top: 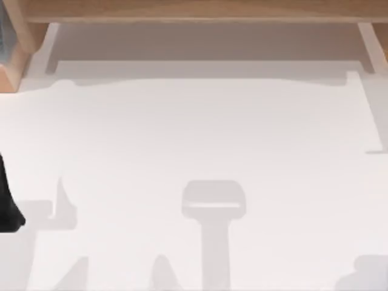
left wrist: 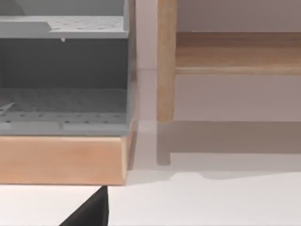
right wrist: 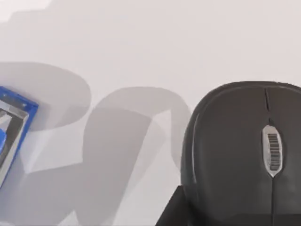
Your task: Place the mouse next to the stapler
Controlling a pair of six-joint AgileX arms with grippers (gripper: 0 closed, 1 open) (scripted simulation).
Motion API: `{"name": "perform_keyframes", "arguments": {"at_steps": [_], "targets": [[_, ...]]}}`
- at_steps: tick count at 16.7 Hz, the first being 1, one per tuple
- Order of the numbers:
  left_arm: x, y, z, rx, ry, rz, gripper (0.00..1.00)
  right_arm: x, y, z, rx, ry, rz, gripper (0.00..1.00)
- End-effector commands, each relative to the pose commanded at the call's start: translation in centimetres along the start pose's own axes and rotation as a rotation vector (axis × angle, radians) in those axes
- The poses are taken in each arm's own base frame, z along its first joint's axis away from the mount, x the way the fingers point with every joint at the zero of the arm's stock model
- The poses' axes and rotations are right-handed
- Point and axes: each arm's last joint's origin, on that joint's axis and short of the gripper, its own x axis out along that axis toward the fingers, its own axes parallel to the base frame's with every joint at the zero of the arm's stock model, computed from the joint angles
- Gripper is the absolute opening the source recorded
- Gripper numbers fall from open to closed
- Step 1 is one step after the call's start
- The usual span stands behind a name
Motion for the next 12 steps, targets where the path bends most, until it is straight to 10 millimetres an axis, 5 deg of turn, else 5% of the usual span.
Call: {"name": "perform_keyframes", "arguments": {"at_steps": [9,12], "targets": [[0.0,0.0,0.0,0.0,0.0,0.0,1.0,1.4,0.3,-0.8,0.004,0.074,0.029,0.0],[0.0,0.0,0.0,0.0,0.0,0.0,1.0,1.4,0.3,-0.8,0.004,0.074,0.029,0.23]]}}
